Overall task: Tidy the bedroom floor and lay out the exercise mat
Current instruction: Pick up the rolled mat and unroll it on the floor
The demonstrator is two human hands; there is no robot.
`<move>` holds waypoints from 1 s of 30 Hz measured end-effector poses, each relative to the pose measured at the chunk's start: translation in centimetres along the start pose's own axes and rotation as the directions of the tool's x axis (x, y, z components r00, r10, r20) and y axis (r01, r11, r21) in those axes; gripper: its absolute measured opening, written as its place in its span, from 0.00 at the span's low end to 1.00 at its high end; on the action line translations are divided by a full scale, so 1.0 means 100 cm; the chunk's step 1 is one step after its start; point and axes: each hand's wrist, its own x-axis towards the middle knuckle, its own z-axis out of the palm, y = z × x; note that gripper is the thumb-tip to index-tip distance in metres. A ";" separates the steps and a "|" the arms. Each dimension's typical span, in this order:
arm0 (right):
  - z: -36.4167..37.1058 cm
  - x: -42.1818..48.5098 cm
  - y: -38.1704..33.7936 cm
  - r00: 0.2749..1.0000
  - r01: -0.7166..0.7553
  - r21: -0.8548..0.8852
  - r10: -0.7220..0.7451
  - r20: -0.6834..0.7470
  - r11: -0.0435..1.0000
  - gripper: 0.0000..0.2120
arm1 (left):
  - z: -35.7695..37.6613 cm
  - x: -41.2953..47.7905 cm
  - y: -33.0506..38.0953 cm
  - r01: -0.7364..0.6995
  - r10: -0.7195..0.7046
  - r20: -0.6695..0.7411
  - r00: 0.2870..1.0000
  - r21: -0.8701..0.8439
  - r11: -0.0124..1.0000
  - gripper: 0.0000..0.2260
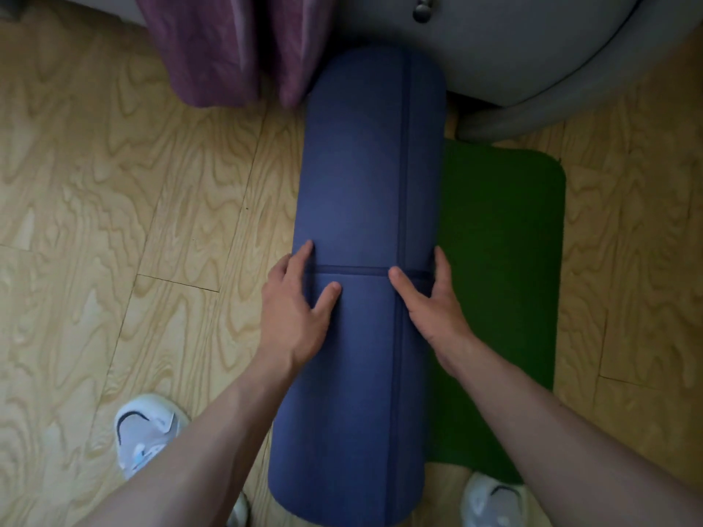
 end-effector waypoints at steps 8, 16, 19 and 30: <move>0.034 -0.021 -0.021 0.987 0.122 -0.215 -0.094 0.134 0.969 0.37 | -0.016 -0.039 -0.003 0.059 -0.044 -0.108 0.993 0.144 0.988 0.31; 0.094 -0.059 -0.039 0.921 0.372 -0.505 -0.243 0.304 0.779 0.32 | -0.043 -0.067 -0.036 0.137 -0.060 -0.279 0.958 0.267 0.954 0.44; 0.142 -0.079 -0.045 0.871 0.466 -0.476 -0.293 0.394 0.746 0.32 | -0.059 -0.077 -0.058 0.125 -0.035 -0.222 0.974 0.404 0.906 0.50; 0.235 -0.069 -0.104 0.787 0.576 -0.603 -0.574 0.227 0.552 0.23 | -0.134 -0.072 -0.141 0.304 -0.206 -0.241 0.948 0.507 0.807 0.52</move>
